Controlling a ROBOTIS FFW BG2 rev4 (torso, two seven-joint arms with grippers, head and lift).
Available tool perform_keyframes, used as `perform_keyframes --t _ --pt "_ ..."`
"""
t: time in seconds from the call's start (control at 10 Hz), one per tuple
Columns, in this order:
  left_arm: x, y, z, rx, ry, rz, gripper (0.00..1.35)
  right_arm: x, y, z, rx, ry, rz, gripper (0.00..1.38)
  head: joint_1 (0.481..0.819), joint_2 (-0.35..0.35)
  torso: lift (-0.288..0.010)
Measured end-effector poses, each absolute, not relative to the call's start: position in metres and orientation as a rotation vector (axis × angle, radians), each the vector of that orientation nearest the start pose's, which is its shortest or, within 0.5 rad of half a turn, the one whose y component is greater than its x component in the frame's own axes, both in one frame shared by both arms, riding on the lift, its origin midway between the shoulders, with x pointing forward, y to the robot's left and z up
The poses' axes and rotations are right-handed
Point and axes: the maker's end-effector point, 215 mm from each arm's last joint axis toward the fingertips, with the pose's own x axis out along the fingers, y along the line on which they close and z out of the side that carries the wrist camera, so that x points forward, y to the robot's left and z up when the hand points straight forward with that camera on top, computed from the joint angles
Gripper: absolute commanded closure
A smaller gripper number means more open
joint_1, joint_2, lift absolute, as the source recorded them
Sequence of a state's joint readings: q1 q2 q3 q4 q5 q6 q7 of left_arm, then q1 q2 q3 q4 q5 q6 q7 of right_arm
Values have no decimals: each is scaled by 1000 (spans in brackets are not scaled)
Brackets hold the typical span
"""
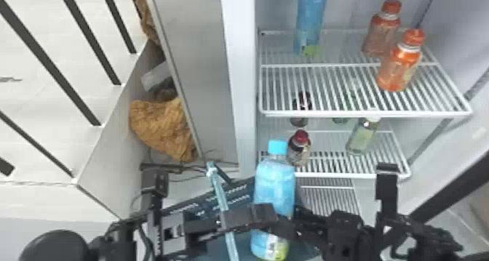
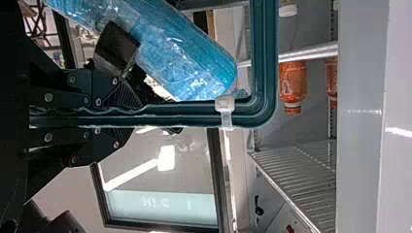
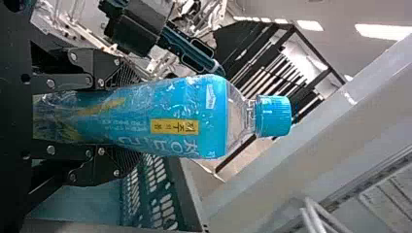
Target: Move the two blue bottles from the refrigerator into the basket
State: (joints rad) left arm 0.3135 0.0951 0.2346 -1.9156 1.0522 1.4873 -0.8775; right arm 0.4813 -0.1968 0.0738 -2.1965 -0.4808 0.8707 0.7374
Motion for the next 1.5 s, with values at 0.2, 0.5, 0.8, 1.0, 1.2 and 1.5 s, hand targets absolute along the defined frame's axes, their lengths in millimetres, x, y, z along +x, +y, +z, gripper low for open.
perform_keyframes --t 0.2,0.5,0.8,1.0,1.2,1.5 --pt "267 48 -333 -1345 839 -1224 1202 291 -23 -400 480 668 1016 53 695 62 -10" --pt "266 49 -333 -1348 839 -1223 1202 297 -32 -395 411 657 991 177 695 36 -10" --pt "267 49 -333 -1348 837 -1221 1202 305 -45 -383 371 624 954 179 695 16 -10" --pt "266 50 -333 -1350 835 -1220 1202 316 -61 -371 346 569 909 182 695 -19 -10" --pt "265 50 -333 -1354 835 -1219 1202 327 -71 -353 305 500 874 183 695 -40 -10" --pt "265 50 -333 -1357 832 -1220 1202 351 -95 -320 192 379 778 179 695 -80 -10"
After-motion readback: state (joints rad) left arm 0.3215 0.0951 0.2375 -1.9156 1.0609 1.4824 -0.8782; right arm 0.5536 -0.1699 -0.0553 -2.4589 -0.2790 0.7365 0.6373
